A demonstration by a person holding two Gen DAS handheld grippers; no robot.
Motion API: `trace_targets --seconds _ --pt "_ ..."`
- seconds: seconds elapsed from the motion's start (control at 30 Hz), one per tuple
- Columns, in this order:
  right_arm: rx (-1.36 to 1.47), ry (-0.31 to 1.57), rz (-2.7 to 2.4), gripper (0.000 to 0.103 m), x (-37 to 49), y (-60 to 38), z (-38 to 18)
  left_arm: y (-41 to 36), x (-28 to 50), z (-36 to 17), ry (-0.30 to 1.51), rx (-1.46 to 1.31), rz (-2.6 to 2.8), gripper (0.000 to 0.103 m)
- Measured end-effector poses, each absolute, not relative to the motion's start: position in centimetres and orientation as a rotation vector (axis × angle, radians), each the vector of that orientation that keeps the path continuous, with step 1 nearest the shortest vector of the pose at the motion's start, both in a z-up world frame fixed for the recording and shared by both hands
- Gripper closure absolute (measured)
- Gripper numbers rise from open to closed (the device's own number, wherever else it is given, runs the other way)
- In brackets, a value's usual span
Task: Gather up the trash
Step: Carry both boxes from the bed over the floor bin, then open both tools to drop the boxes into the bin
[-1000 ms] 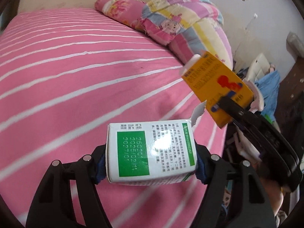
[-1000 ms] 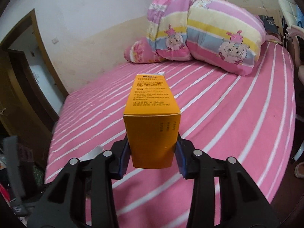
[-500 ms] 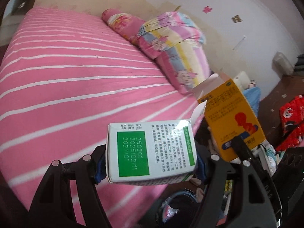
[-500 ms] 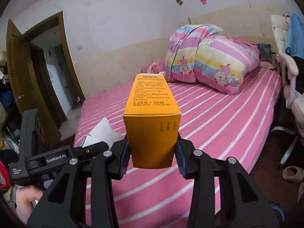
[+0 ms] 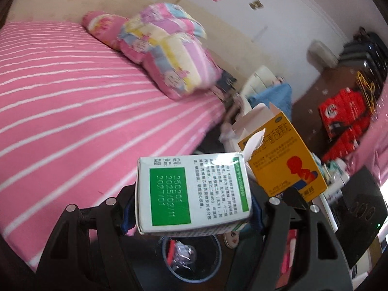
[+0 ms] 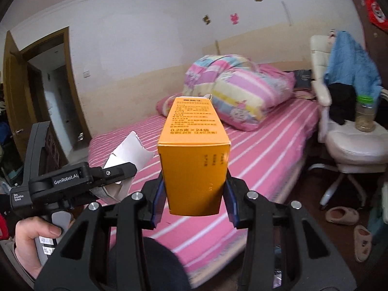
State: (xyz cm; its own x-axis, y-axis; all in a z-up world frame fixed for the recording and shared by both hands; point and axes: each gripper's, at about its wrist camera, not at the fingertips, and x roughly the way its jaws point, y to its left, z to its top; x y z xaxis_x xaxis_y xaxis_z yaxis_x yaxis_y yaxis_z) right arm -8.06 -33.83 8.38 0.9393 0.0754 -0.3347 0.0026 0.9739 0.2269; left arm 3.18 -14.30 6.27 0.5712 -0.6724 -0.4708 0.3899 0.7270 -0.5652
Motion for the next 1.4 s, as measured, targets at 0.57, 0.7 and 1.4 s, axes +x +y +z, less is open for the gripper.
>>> trace_targets --seconds 0.57,0.7,1.4 --pt "0.304 0.557 -0.183 0.061 -15.3 -42.9 -0.9 -28.2 2.3 -2.9 1.046 -0.275 -0.851 0.034" --pt "0.338 0.605 -0.211 0.061 -15.5 -44.3 -3.2 -31.3 2.9 -6.6 1.168 -0.211 -0.859 0.034" --pt "0.497 0.864 -0.357 0.033 -14.1 -48.6 -12.2 -38.4 6.8 -18.0 1.508 -0.147 -0.767 0.016"
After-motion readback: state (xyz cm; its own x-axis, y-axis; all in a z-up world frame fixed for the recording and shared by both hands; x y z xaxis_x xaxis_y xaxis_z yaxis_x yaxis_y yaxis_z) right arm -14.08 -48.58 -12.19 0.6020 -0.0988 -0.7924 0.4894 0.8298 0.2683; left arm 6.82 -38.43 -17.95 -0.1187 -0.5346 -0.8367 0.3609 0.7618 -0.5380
